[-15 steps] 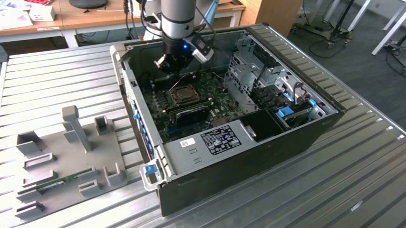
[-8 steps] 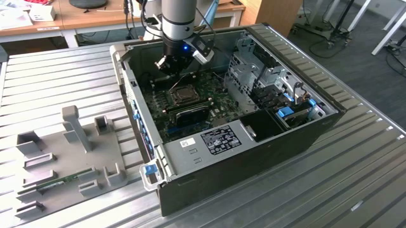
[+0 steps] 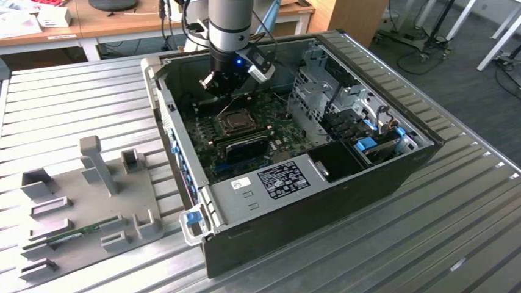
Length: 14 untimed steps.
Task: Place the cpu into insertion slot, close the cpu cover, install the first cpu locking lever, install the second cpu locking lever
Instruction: 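Install the first cpu locking lever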
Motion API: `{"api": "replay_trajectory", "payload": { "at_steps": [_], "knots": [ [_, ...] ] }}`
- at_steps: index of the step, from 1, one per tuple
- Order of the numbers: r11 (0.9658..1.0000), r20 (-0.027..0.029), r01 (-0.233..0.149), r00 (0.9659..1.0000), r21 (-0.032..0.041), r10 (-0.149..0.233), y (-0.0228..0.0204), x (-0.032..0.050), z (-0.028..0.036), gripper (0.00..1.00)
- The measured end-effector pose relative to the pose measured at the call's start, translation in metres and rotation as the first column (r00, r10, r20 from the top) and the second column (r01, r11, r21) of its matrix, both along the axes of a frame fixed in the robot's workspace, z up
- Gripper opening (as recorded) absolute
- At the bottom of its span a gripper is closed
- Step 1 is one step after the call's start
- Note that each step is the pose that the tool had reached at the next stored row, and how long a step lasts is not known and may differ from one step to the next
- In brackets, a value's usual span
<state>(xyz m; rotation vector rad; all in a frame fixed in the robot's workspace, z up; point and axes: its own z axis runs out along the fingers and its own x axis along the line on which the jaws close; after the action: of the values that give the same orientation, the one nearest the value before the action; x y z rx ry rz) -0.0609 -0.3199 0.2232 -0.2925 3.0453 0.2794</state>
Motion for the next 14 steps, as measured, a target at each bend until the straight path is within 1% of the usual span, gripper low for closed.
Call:
{"api": "replay_trajectory", "payload": {
  "at_steps": [9,14],
  "knots": [
    [1.0,0.0002,0.0,1.0,0.0003,0.0,0.0,0.0031,-0.0004,0.1],
    [1.0,0.0002,0.0,1.0,0.0003,0.0,0.0001,0.0035,-0.0014,0.1]
  ]
}}
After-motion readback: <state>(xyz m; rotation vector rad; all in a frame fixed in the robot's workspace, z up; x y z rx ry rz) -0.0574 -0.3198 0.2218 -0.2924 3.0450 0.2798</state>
